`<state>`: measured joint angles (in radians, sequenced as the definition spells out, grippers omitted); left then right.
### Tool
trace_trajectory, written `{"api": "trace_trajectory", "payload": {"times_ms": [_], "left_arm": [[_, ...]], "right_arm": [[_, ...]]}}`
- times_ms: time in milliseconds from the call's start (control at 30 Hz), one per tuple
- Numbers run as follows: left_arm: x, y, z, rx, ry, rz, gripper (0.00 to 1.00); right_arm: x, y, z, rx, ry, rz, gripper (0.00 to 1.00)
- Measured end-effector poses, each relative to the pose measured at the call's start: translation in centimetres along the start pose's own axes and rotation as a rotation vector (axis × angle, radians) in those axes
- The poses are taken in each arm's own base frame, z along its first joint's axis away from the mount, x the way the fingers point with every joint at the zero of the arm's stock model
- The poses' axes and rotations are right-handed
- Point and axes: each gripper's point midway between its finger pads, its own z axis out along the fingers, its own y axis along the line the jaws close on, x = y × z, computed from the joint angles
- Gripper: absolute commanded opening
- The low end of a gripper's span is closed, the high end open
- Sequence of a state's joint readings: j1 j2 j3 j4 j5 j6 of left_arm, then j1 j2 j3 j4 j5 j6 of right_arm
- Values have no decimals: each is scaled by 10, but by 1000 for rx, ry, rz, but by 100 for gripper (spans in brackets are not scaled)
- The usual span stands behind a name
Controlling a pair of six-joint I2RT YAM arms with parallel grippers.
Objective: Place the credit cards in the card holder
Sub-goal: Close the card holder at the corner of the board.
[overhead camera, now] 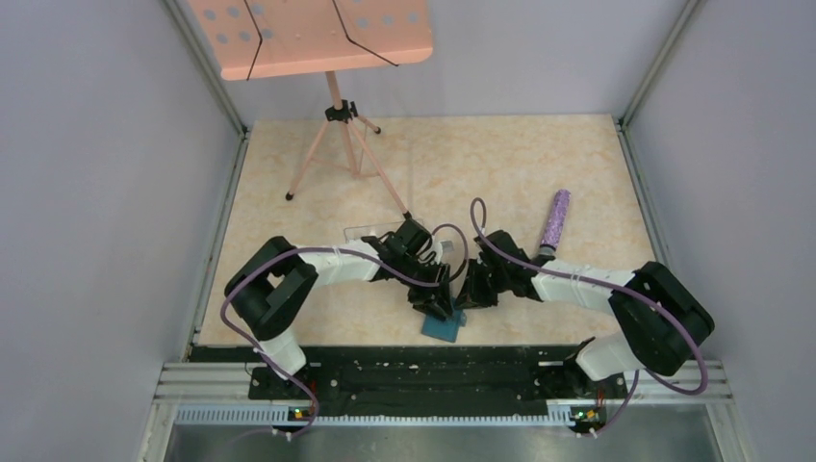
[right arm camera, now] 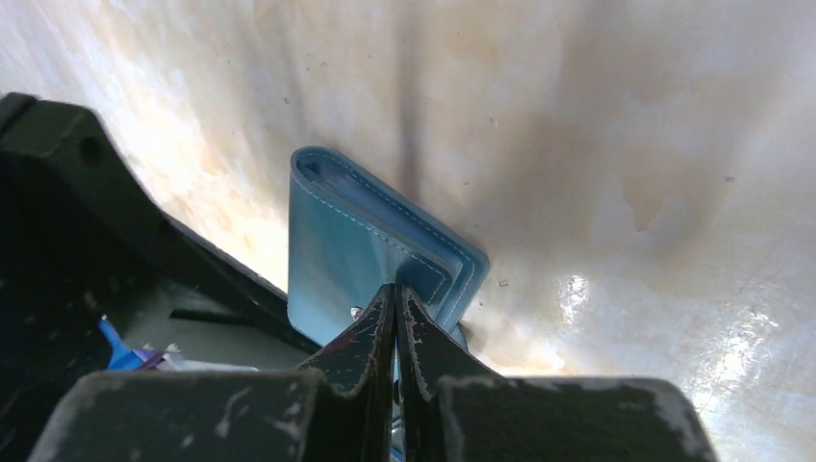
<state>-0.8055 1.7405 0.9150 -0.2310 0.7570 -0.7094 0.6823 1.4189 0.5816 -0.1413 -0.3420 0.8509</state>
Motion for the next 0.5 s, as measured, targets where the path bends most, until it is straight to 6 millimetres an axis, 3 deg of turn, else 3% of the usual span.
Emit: {"api": "trace_trajectory", "payload": {"times_ms": [167, 500], "left_arm": [[-1, -13, -5, 22, -23, 40, 44], [3, -17, 8, -21, -29, 63, 41]], "right_arm": [[0, 0, 1, -10, -8, 9, 1], [0, 0, 1, -19, -10, 14, 1]]}}
